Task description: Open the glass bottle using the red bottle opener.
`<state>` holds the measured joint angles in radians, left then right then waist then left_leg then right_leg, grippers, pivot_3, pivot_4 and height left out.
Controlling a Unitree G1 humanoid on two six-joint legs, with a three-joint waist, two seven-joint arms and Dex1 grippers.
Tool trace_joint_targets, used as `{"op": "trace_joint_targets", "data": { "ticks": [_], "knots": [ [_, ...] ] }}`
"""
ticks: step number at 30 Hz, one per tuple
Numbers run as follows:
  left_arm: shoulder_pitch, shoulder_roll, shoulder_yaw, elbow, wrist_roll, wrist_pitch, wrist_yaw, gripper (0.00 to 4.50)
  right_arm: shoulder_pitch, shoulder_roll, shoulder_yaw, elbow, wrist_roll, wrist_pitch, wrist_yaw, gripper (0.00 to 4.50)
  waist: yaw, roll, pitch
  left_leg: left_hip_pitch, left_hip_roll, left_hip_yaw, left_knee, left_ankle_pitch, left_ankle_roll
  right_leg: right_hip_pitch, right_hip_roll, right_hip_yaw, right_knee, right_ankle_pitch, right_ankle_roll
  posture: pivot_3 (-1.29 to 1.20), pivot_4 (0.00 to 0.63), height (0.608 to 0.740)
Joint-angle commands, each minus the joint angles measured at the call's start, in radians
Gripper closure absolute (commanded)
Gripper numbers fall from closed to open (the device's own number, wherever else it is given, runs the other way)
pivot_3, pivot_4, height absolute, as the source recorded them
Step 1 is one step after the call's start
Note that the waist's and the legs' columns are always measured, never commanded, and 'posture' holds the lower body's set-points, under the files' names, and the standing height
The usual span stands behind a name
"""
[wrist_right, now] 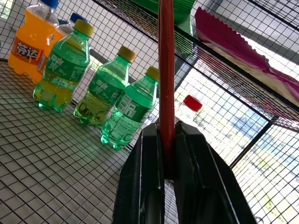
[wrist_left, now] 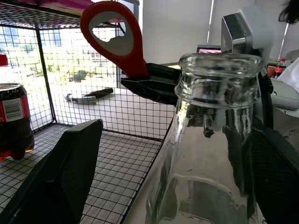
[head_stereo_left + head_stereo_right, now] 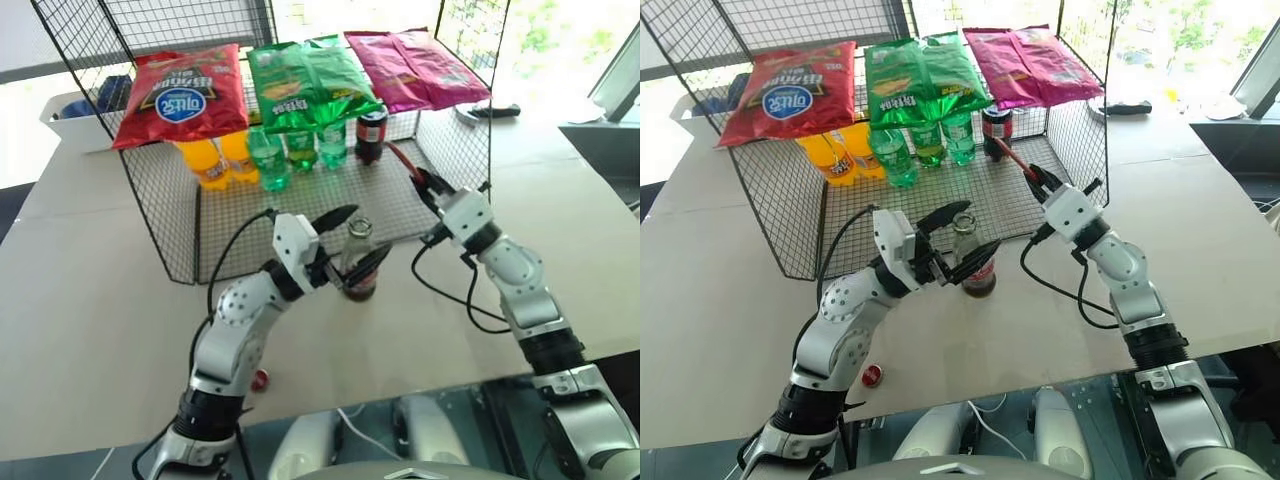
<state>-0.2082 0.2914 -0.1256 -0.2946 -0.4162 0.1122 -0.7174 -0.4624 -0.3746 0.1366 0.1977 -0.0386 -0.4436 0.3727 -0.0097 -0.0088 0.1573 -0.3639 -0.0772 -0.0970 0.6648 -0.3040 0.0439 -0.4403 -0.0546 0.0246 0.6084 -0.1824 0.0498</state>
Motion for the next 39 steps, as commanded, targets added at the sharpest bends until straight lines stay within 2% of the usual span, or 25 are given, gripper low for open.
{"op": "trace_joint_targets", "data": {
  "ticks": [1,6,10,13,14,15,18,20,24,28,34,37,39],
  "knots": [
    [0.011,0.013,0.009,-0.072,-0.030,0.014,-0.010,0.07,0.029,0.002,-0.047,-0.052,0.046,0.028,0.005,4.50,-0.001,0.000,0.000,0.000,0.000,0.000,0.000,0.000,0.000,0.000,0.000,0.000,0.000,0.000,0.000,0.00,0.150,0.734],
    [0.049,0.045,0.024,-0.120,-0.046,0.036,-0.012,0.07,0.126,0.022,-0.087,-0.170,0.231,0.355,0.056,4.50,0.000,0.000,0.000,0.000,0.000,0.000,0.000,0.000,0.000,0.000,0.000,0.001,0.000,0.000,0.000,0.00,0.150,0.734],
    [0.080,0.069,0.039,-0.153,-0.054,0.053,-0.005,0.07,0.197,-0.008,-0.098,-0.254,0.285,0.539,0.095,4.50,0.001,0.000,0.000,0.000,0.000,0.001,0.001,0.000,0.000,0.000,-0.001,0.001,0.001,0.000,0.000,0.00,0.150,0.734],
    [0.105,0.090,0.061,-0.178,-0.062,0.061,0.001,0.00,0.248,-0.015,-0.108,-0.331,0.342,0.647,0.116,3.32,0.002,0.000,0.000,0.000,0.000,0.001,0.001,0.000,0.000,0.000,0.000,0.001,0.001,0.000,0.000,0.00,0.150,0.734],
    [0.115,0.098,0.072,-0.188,-0.065,0.064,0.004,0.00,0.263,-0.016,-0.116,-0.353,0.358,0.679,0.116,2.76,0.001,0.000,0.000,0.000,0.000,0.001,0.001,0.000,0.000,0.000,-0.001,0.001,0.001,0.000,0.000,0.00,0.150,0.734],
    [0.126,0.106,0.081,-0.199,-0.069,0.067,0.007,0.00,0.275,-0.017,-0.126,-0.373,0.374,0.709,0.112,2.46,0.001,0.000,0.000,0.000,0.001,0.000,0.001,0.000,0.000,0.000,0.000,0.001,0.001,0.000,0.000,0.00,0.150,0.734],
    [0.169,0.138,0.104,-0.230,-0.063,0.070,0.008,0.00,0.302,-0.019,-0.163,-0.410,0.412,0.776,0.099,0.86,0.001,0.001,0.000,0.000,0.001,0.001,0.002,0.000,0.000,0.000,0.000,0.001,0.001,0.001,0.000,0.00,0.150,0.734],
    [0.202,0.152,0.128,-0.252,-0.067,0.073,0.018,0.00,0.316,-0.018,-0.194,-0.423,0.429,0.803,0.087,0.04,0.002,0.001,0.000,0.000,0.001,0.001,0.002,0.000,0.000,0.000,0.000,0.001,0.001,0.001,0.000,0.00,0.150,0.734],
    [0.281,0.166,0.179,-0.304,-0.090,0.085,0.043,0.00,0.345,-0.037,-0.227,-0.445,0.441,0.829,0.105,0.04,0.003,0.000,0.000,0.000,0.001,0.001,0.002,0.000,0.000,0.000,0.000,0.001,0.001,0.001,0.000,0.00,0.150,0.734],
    [0.368,0.175,0.252,-0.330,-0.087,0.090,0.082,0.00,0.387,-0.075,-0.241,-0.449,0.431,0.754,0.177,0.04,0.004,0.001,0.000,0.000,0.001,0.001,0.002,0.000,0.000,0.000,-0.001,0.001,0.001,0.001,0.000,0.00,0.150,0.734],
    [0.430,0.190,0.385,-0.178,0.097,0.022,0.210,0.00,0.494,-0.179,-0.254,-0.378,0.433,0.517,0.441,0.04,0.008,0.001,-0.001,0.003,0.001,0.001,0.003,0.000,0.000,0.003,0.000,0.000,0.001,0.000,0.000,0.00,0.150,0.734],
    [0.495,0.192,0.416,-0.150,0.093,-0.005,0.183,0.00,0.514,-0.213,-0.268,-0.342,0.442,0.466,0.510,0.04,0.004,0.000,-0.001,0.004,0.001,0.001,0.003,0.000,0.000,0.006,0.000,0.000,0.000,0.000,0.000,0.00,0.150,0.734],
    [0.563,0.183,0.437,-0.166,0.040,0.006,0.149,0.00,0.518,-0.220,-0.289,-0.313,0.459,0.444,0.541,0.04,0.006,0.000,-0.001,0.004,0.001,0.002,0.004,0.000,0.000,0.006,-0.001,0.000,0.000,0.001,0.000,0.00,0.150,0.734]
  ]
}}
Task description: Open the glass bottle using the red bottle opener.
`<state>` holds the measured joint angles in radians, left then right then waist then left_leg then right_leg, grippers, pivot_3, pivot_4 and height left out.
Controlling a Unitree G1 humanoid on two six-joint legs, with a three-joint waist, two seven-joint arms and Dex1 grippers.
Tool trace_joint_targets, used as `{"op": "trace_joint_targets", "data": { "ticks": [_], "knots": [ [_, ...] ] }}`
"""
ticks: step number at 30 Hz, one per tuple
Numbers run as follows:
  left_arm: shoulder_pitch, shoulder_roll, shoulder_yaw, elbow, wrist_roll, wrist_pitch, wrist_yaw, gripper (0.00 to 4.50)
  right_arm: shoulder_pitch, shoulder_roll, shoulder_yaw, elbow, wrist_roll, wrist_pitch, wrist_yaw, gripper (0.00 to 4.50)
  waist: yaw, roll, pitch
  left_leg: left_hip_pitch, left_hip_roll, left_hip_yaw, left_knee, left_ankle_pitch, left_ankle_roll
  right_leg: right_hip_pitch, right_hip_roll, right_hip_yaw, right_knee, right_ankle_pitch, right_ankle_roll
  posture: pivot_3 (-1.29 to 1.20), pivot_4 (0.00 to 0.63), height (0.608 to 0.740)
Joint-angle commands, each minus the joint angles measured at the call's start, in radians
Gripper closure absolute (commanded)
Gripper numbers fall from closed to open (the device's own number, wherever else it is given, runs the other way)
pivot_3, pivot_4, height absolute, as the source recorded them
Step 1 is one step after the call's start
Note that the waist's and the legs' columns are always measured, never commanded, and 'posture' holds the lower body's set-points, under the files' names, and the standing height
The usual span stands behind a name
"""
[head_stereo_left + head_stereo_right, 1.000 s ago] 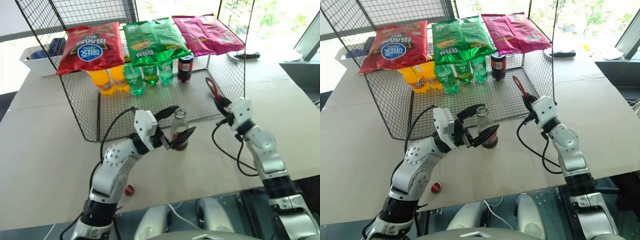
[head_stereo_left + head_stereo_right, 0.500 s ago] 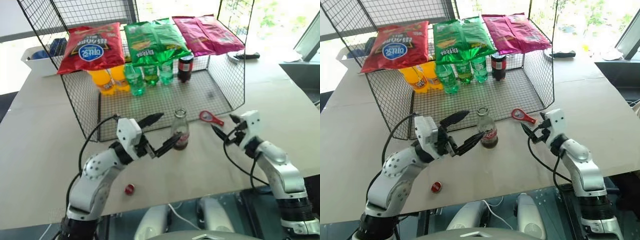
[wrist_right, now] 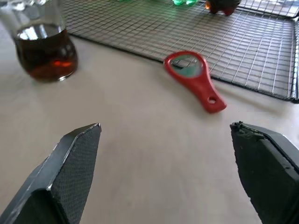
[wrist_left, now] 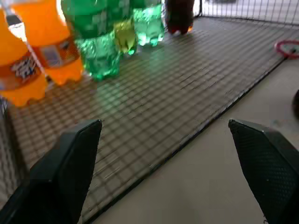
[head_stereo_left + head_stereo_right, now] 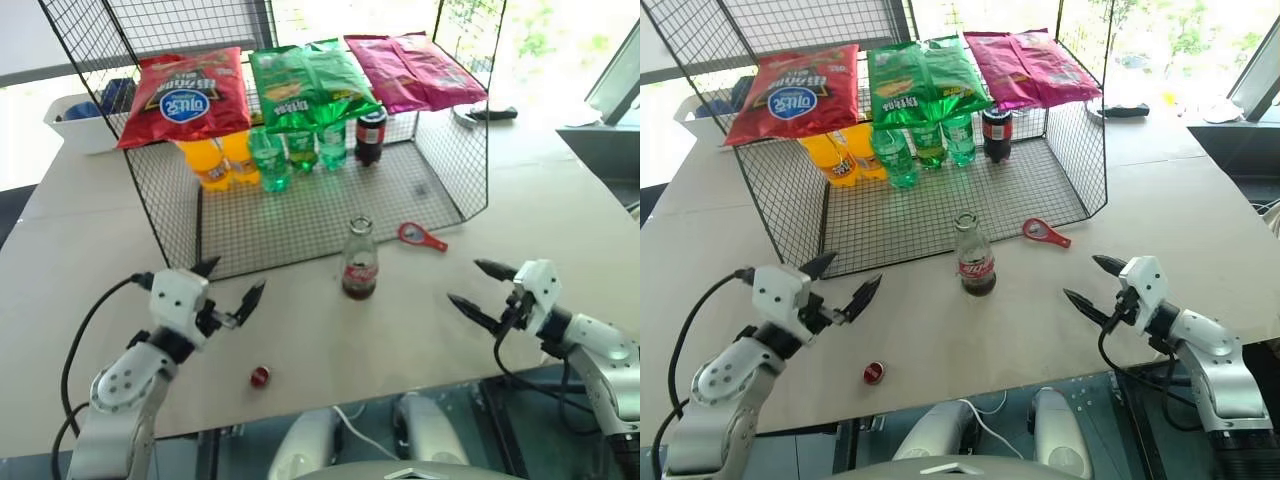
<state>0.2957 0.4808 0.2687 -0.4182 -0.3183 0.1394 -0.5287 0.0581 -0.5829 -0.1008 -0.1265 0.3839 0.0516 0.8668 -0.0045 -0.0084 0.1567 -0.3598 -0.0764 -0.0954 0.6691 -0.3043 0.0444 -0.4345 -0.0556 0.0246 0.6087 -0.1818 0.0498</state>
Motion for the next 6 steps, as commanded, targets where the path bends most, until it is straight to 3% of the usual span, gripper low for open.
{"op": "trace_joint_targets", "data": {
  "ticks": [1,6],
  "knots": [
    [0.085,-0.010,0.053,-0.047,-0.075,-0.017,-0.050,0.00,0.000,-0.014,-0.058,0.024,0.042,-0.057,0.057,0.04,0.004,0.000,0.000,0.000,0.000,0.000,0.000,0.000,0.000,0.000,0.000,0.000,0.000,0.000,0.000,0.00,0.150,0.734],
    [0.119,0.001,0.063,-0.047,-0.059,-0.011,-0.048,0.00,0.011,-0.011,-0.064,0.050,0.044,-0.080,0.090,0.04,0.008,0.000,0.000,0.000,0.001,-0.001,0.000,0.000,0.000,0.002,-0.001,-0.002,0.000,0.000,0.000,0.00,0.150,0.734]
  ]
}}
